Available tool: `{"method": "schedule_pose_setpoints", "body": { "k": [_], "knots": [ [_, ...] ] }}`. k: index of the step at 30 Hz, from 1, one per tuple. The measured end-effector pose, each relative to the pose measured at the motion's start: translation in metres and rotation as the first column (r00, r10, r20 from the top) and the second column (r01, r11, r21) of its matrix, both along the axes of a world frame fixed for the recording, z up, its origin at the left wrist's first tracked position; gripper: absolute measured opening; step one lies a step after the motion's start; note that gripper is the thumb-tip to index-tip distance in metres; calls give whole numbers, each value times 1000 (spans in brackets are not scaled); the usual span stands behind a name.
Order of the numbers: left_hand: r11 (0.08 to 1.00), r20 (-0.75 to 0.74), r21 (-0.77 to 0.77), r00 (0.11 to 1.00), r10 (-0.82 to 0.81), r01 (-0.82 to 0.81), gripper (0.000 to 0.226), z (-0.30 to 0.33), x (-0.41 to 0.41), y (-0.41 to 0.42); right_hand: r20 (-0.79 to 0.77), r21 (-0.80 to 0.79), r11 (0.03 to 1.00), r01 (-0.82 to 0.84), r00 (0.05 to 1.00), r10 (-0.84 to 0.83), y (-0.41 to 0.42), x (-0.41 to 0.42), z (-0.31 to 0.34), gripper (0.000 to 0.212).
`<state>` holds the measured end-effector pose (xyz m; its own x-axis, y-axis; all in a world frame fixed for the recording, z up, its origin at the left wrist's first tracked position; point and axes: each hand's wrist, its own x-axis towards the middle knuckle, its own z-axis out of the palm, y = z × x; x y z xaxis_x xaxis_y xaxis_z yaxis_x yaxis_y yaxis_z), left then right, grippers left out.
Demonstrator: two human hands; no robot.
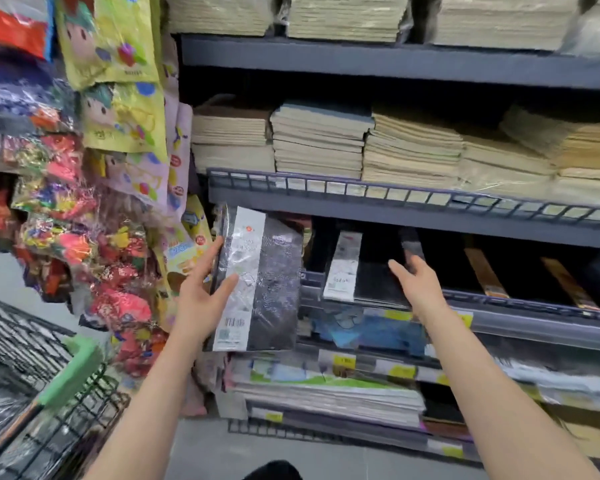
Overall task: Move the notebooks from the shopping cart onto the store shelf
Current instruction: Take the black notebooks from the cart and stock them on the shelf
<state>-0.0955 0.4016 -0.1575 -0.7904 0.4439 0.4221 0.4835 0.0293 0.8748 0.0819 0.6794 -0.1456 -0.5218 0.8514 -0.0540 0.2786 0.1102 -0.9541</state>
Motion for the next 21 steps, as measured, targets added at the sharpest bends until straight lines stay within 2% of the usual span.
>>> {"method": "schedule_pose_setpoints", "body": {
  "k": [1,3,4,6,7,9,12,16,21],
  "knots": [
    [1000,-10,20,1000,17,-17,56,-5,-1,5,60,100,994,-34,998,28,3,2,-4,63],
    [998,-23,40,998,54,-53,58,-13,-4,12,311,380,915,-137,950,13,7,5,-11,63],
    [997,-35,46,997,67,-65,58,-17,-6,14,408,532,823,-200,912,-43,6,7,-14,62],
    [994,-64,75,994,84,-79,59,-23,-8,19,429,729,614,-303,901,-64,-1,12,-15,57],
    [992,-78,90,993,94,-87,59,-26,-7,20,416,771,542,-336,909,-28,-7,14,-17,57],
    [988,-99,120,989,107,-95,59,-31,-8,24,398,816,458,-351,917,-7,-9,14,-28,56],
    [988,-92,134,992,90,-78,61,-37,-8,26,379,858,392,-333,924,-44,-7,1,-41,36],
    [986,-69,158,996,61,-49,62,-42,-4,26,356,881,355,-314,933,-58,-3,-22,-44,28],
    [983,-28,180,999,29,-23,61,-40,-2,29,305,877,391,-280,953,-2,4,-30,-46,27]
  ]
}}
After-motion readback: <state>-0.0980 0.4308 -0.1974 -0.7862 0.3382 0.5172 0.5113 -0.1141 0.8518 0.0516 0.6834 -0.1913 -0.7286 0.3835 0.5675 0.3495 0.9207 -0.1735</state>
